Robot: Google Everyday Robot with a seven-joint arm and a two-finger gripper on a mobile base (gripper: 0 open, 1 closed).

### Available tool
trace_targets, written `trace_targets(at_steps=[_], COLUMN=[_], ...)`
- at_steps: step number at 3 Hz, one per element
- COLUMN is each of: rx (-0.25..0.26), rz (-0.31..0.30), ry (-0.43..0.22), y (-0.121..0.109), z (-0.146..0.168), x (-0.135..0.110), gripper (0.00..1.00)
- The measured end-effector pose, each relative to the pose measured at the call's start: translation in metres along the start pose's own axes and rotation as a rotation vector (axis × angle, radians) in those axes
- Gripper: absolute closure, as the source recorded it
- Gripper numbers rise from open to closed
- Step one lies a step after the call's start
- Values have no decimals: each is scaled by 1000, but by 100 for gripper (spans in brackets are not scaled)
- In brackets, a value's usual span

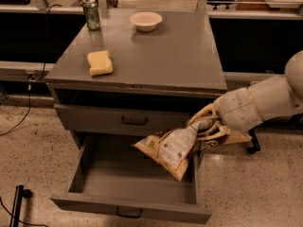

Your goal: Pick brown chip bag from middle drawer and place on counter

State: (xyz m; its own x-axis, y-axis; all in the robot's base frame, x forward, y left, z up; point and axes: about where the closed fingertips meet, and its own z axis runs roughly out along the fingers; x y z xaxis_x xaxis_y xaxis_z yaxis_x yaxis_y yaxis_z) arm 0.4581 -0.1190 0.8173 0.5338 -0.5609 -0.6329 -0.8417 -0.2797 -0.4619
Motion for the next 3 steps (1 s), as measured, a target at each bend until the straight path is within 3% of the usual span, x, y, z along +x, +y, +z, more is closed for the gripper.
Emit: trace_targets(at_steps=[1, 3], rx=[27, 160], rz=[-11, -85], ry=[59, 67], y=[-40, -149], z=[-37, -48], x=[-10, -4], gripper=[100, 100])
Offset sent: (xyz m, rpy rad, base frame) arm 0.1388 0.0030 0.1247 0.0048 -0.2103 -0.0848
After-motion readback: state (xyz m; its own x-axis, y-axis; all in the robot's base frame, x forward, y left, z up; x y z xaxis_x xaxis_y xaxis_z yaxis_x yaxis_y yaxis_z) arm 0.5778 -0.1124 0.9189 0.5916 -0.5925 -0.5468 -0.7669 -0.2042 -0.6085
